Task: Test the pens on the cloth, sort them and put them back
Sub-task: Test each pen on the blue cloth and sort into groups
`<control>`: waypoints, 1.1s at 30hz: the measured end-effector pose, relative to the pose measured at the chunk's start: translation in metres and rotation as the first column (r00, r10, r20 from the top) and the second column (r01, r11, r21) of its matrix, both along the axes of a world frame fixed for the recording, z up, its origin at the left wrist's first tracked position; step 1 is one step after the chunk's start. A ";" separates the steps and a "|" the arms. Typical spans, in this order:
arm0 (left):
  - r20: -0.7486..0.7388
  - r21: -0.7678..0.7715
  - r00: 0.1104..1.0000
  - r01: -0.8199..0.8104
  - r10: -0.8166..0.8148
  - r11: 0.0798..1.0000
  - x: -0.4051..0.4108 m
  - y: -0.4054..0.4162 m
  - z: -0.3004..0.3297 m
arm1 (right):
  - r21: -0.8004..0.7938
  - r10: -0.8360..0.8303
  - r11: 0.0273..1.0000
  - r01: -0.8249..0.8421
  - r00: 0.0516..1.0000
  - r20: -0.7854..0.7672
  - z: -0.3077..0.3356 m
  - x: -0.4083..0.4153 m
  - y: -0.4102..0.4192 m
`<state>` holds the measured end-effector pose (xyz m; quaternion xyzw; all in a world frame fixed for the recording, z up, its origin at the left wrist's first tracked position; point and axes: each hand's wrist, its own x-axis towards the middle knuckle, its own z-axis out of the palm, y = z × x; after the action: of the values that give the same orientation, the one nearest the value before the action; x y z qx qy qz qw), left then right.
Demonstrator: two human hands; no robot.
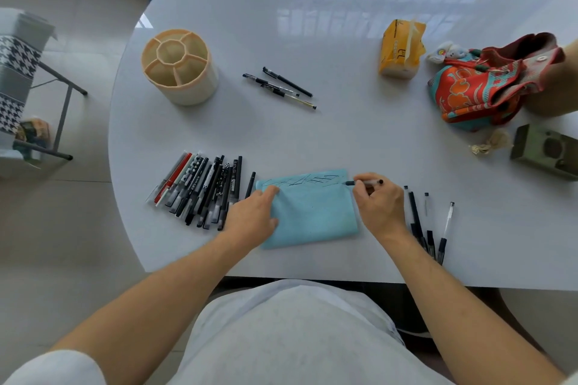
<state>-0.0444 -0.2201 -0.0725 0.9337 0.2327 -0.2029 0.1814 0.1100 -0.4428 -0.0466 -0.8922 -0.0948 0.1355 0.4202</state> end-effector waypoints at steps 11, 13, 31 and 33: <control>0.007 -0.029 1.000 -0.007 0.007 1.000 -0.001 0.002 -0.006 | 0.135 -0.132 0.980 0.145 0.986 -0.101 0.025 0.003 -0.084; 0.005 -0.030 1.000 -0.012 0.012 0.999 0.000 0.001 -0.006 | 0.092 -0.079 0.992 0.085 0.995 -0.058 0.028 0.003 -0.099; -0.018 -0.045 0.999 -0.036 0.035 0.998 0.001 -0.005 0.002 | 0.045 -0.050 0.997 0.055 0.993 -0.106 0.021 0.009 -0.075; -0.015 -0.051 0.999 -0.035 0.034 0.998 0.000 -0.006 0.005 | 0.116 -0.067 0.990 0.086 0.984 -0.164 0.024 0.007 -0.064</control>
<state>-0.0441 -0.2265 -0.0672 0.9232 0.2447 -0.2121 0.2071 0.1172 -0.5071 -0.0231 -0.8541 -0.0344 0.1842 0.4852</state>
